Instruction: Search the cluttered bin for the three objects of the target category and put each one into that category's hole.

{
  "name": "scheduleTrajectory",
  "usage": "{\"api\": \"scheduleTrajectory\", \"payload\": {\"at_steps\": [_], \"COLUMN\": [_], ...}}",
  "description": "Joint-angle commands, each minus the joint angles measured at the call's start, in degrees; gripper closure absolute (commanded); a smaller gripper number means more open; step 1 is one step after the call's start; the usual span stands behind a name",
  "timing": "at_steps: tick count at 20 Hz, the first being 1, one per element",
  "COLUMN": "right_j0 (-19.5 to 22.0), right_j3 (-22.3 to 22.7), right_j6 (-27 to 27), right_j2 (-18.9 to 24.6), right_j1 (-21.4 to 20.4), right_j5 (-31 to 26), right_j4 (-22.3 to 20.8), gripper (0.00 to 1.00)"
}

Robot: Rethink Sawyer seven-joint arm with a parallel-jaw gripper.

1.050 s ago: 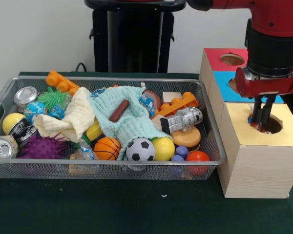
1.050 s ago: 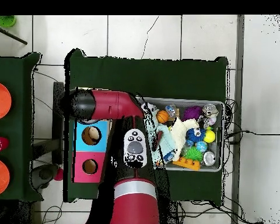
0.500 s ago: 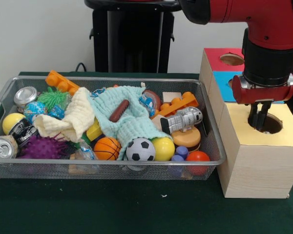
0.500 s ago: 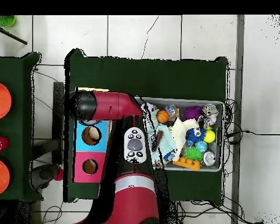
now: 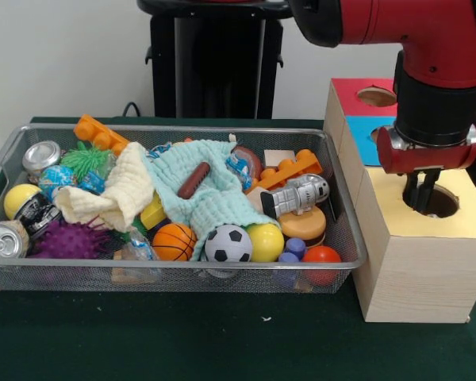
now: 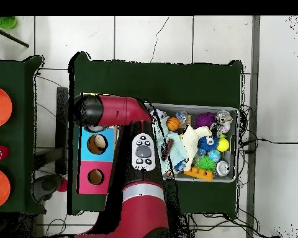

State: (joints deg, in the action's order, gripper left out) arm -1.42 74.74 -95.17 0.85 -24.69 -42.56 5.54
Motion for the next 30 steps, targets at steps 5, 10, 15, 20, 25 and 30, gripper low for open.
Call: {"api": "scheduleTrajectory", "payload": {"at_steps": [5,10,15,20,25,30], "right_j0": [0.24,0.14,0.18,0.34,0.25,0.15], "right_j3": [-0.63,-1.86,-2.32,-3.03,-1.38,2.07], "right_j6": [-3.05,-3.17,-2.86,-3.12,-3.43,-3.69], "right_j2": [-0.35,-0.65,-0.61,-0.41,-0.12,-0.11], "right_j1": [7.21,9.0,9.56,9.88,6.31,-2.31], "right_j5": [-3.04,-1.46,-1.17,-0.64,-1.75,-9.82], "right_j4": [-5.43,-5.59,-5.55,-5.94,-6.1,-3.89], "gripper": [1.0,1.0,1.0,1.0,1.0,1.0]}}
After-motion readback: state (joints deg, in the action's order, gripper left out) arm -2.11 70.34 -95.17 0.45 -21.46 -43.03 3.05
